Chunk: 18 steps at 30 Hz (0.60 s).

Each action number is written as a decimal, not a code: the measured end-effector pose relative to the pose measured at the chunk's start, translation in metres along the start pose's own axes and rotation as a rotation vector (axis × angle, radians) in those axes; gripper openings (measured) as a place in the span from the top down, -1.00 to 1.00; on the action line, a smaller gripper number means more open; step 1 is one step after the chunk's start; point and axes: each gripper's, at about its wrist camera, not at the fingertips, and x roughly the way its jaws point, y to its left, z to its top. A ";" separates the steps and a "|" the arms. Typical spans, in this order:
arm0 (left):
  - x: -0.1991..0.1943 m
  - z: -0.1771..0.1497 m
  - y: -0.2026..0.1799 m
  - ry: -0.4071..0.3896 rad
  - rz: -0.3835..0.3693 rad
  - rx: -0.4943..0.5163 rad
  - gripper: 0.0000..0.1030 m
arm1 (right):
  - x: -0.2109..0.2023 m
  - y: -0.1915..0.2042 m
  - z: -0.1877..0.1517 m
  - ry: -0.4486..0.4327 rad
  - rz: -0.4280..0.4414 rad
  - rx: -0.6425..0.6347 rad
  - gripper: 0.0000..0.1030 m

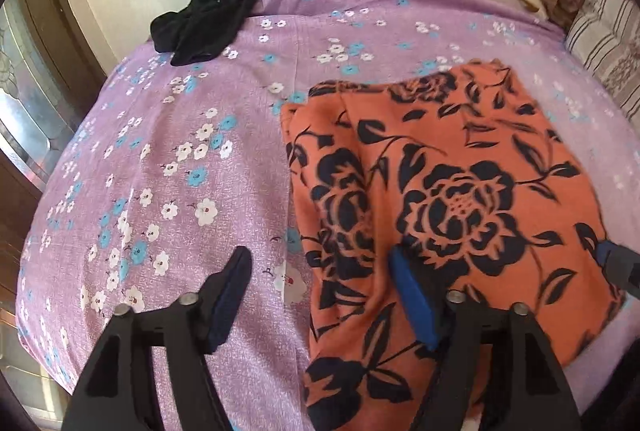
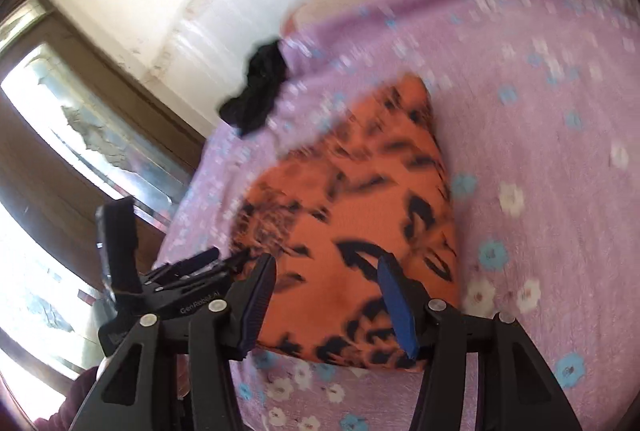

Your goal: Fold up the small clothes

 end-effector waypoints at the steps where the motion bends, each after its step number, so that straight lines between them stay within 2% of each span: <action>1: 0.000 -0.001 0.001 -0.014 0.014 0.002 -0.58 | -0.001 0.000 0.002 -0.011 0.008 0.002 -0.02; 6: -0.009 0.005 0.004 0.023 0.024 0.014 -0.58 | -0.008 0.000 0.006 -0.012 0.034 0.018 -0.02; 10: -0.032 0.009 0.008 0.012 0.047 -0.015 -0.58 | -0.027 0.015 0.008 -0.105 0.026 -0.063 -0.04; 15: -0.075 0.012 0.008 -0.078 0.112 -0.011 -0.59 | -0.053 0.036 0.006 -0.245 -0.011 -0.172 -0.16; 18: -0.101 0.014 0.008 -0.140 0.139 -0.001 -0.59 | -0.063 0.044 0.005 -0.292 -0.018 -0.212 -0.23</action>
